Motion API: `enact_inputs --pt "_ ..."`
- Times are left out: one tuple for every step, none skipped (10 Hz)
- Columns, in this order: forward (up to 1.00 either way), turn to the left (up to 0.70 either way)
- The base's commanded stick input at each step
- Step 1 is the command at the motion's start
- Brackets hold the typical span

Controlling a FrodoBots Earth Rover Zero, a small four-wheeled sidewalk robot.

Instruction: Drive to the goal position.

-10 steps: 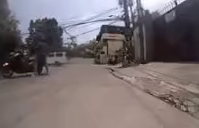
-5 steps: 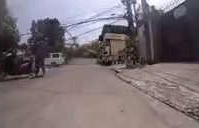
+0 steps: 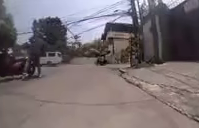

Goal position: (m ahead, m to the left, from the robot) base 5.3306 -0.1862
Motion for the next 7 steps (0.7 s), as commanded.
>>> enact_inputs --pt "1.0 0.0" --pt "1.0 -0.08" --pt "1.0 -0.2" --pt "1.0 -0.34" --pt "1.0 -0.4" --pt "1.0 -0.2" --pt "1.0 0.0"
